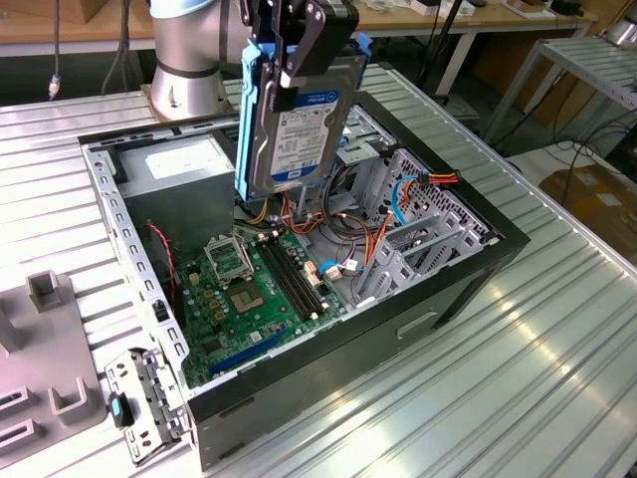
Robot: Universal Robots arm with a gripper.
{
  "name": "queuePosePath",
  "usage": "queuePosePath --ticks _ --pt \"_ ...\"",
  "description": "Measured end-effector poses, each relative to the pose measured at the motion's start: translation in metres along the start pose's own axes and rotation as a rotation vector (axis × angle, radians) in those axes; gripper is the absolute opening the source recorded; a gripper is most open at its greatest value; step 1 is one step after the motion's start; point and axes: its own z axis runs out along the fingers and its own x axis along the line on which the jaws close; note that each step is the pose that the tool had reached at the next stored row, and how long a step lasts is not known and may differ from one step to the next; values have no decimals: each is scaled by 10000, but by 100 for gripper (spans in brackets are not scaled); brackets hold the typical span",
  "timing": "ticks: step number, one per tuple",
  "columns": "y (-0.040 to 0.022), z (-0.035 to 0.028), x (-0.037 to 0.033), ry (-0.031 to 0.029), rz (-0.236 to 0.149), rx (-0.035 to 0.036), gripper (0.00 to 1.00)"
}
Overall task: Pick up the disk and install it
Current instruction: 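Insert the disk into the insertion slot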
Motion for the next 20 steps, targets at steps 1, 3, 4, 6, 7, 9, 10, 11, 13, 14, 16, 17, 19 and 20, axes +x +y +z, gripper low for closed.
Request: queuePosePath --ticks 1,3,4,6,7,9,10,11,13,14,16,17,19,20 --pt "-2 3 24 0 0 0 37" --pt "-6 7 77 0 0 0 37" --pt "-8 9 113 -1 0 0 37" --pt "-13 10 183 -1 0 0 37" --pt "-16 11 213 0 -1 -1 37" --pt "-27 14 267 -2 0 1 37" --pt "-34 15 287 0 -1 0 37" --pt "-49 18 309 0 0 -1 37" --pt "-84 22 332 -2 0 0 37" --pt "-113 23 345 -1 0 -2 37" --pt "-162 27 360 -5 -1 -1 37" --pt "-182 29 365 -6 0 -1 37" --pt "-279 36 380 -3 -1 -2 37" --pt "-416 51 390 -9 -1 -2 37"
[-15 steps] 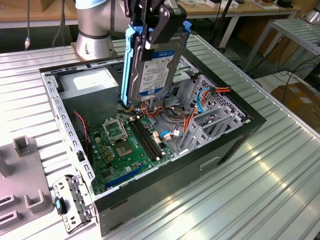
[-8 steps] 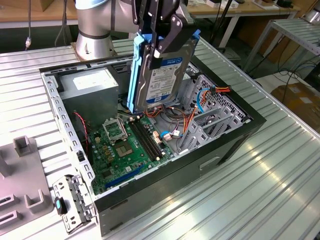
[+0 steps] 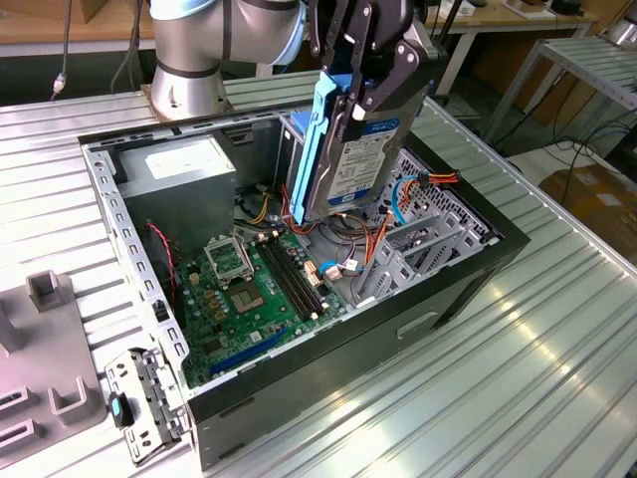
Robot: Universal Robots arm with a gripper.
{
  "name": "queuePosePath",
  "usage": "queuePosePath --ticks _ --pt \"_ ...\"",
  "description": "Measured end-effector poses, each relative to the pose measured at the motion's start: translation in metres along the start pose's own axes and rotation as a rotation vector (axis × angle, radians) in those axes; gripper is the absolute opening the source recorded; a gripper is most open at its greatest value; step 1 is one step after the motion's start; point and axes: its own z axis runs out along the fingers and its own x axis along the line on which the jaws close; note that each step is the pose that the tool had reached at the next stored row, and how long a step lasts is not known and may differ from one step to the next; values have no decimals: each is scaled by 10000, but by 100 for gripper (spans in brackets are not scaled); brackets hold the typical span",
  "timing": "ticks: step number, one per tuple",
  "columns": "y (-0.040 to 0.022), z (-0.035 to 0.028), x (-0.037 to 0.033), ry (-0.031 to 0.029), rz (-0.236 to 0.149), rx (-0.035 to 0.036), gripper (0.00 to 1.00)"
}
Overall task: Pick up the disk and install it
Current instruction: 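Insert the disk into the insertion slot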
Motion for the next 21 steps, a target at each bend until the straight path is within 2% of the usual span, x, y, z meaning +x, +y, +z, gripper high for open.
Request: queuePosePath --ticks 9,11,14,15,16,17,19,21 --pt "-1 1 9 3 -1 0 37" --pt "-2 1 47 4 -1 0 37" --pt "-11 6 164 3 0 0 37" --pt "-30 10 209 4 0 0 37" --pt "-92 17 265 4 0 0 37" --pt "-150 21 288 5 0 0 37" --pt "-251 32 318 4 0 0 37" --pt "-308 41 328 3 0 0 37"
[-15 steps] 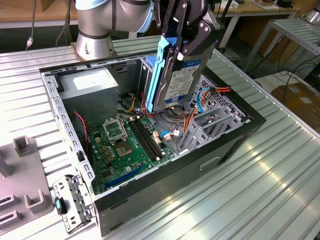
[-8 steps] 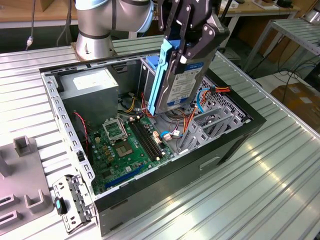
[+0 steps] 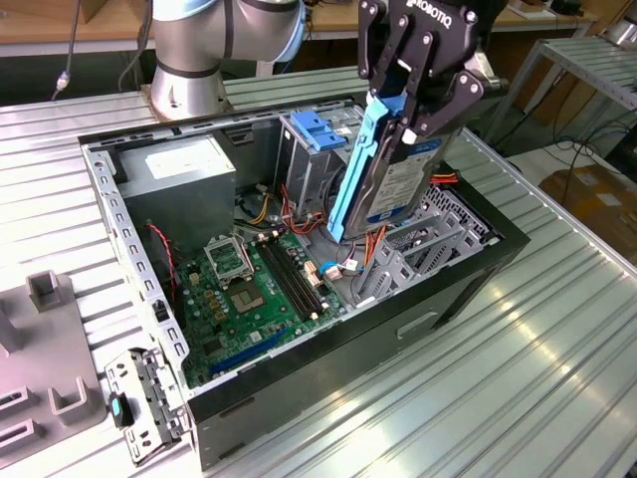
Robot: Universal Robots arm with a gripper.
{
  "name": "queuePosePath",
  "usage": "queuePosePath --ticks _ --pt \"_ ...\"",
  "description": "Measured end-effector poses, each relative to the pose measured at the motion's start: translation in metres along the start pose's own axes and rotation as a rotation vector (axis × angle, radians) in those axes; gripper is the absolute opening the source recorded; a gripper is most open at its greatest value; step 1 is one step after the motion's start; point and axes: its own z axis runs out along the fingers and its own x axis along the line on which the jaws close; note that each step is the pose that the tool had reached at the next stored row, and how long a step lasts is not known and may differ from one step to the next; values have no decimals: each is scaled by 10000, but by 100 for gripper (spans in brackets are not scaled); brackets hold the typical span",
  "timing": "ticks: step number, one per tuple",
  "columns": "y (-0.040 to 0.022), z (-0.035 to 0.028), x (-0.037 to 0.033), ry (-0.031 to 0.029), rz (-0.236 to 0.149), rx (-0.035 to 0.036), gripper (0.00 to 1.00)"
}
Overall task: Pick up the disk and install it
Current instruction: 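Insert the disk into the insertion slot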
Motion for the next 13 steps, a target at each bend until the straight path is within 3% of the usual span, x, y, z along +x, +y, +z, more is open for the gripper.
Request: queuePosePath --ticks 2,5,9,10,11,13 --pt "-53 6 12 2 0 -1 37" --pt "-204 28 33 0 -1 -1 37" --pt "-313 55 52 3 -25 0 37" --pt "-371 74 64 2 -64 0 37" --pt "-427 95 69 0 -111 10 37" --pt "-463 108 73 1 -143 74 37"
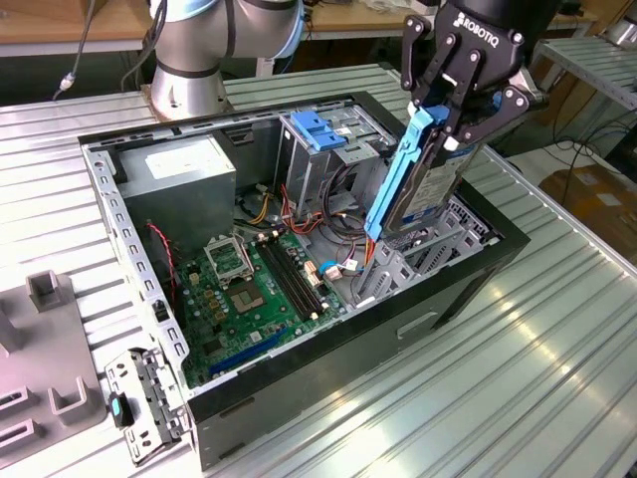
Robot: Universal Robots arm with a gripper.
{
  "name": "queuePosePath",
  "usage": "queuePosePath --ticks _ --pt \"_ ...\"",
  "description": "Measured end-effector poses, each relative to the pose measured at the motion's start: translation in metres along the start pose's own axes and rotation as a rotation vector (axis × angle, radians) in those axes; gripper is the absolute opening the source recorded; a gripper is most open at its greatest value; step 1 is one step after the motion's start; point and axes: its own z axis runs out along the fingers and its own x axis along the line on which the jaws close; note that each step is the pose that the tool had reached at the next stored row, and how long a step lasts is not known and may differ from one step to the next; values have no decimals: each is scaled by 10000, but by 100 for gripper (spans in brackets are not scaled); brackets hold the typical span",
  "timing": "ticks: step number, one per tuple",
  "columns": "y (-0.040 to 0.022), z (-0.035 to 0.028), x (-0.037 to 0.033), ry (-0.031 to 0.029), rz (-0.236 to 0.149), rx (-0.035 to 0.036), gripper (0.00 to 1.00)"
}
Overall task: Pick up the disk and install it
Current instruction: 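Insert the disk into the insertion slot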
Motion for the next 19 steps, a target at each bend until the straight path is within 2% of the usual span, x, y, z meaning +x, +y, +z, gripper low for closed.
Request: queuePosePath --ticks 4,10,12,19 --pt "-66 22 3 -1 -31 143 37" --pt "-239 104 24 -1 -43 150 37" --pt "-241 135 42 -1 -41 150 37" --pt "-267 161 55 1 -3 150 37"
